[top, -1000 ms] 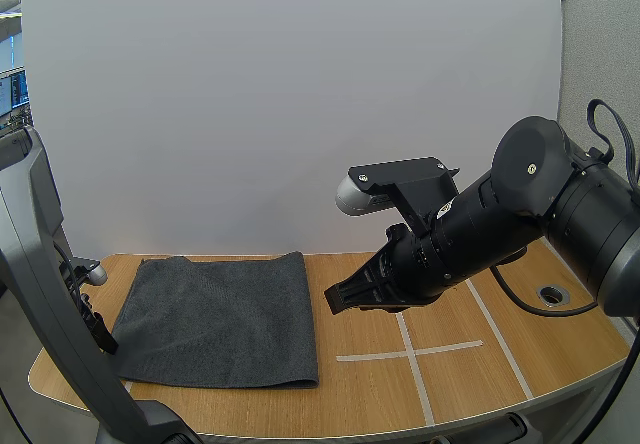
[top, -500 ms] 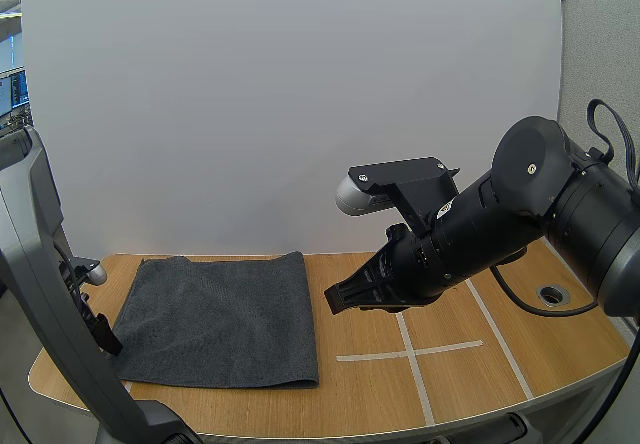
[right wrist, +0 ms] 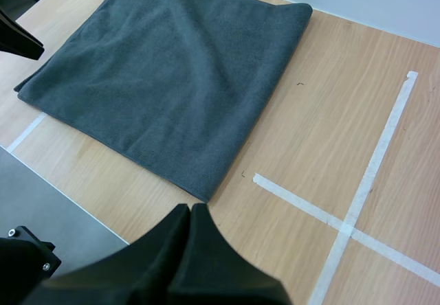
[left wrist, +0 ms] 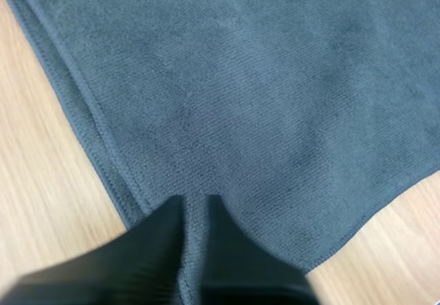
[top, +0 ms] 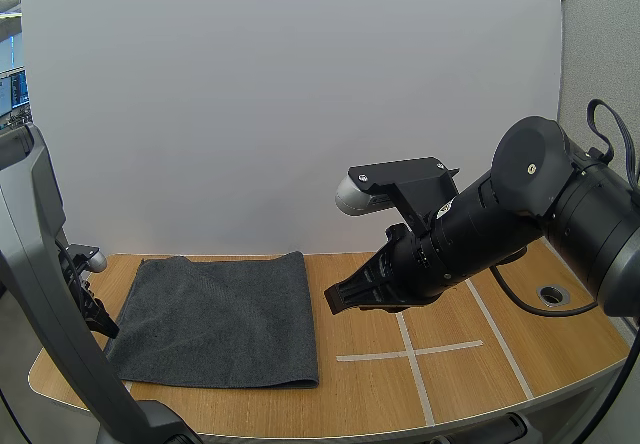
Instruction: Fold the towel
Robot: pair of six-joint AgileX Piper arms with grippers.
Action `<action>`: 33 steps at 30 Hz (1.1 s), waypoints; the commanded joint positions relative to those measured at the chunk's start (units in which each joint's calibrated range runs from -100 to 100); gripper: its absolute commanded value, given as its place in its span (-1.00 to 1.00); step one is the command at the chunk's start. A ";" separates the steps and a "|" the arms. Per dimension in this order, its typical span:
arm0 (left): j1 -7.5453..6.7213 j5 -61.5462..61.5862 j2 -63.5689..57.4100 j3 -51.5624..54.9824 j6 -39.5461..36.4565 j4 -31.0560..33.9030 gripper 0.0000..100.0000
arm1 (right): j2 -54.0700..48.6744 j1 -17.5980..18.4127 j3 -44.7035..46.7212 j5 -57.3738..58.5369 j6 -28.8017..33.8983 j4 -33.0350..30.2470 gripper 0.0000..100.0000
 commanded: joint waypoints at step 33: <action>-1.46 -0.35 2.74 4.64 0.93 3.55 -1.00 | -0.21 -0.21 -0.02 0.06 -0.11 0.09 -1.00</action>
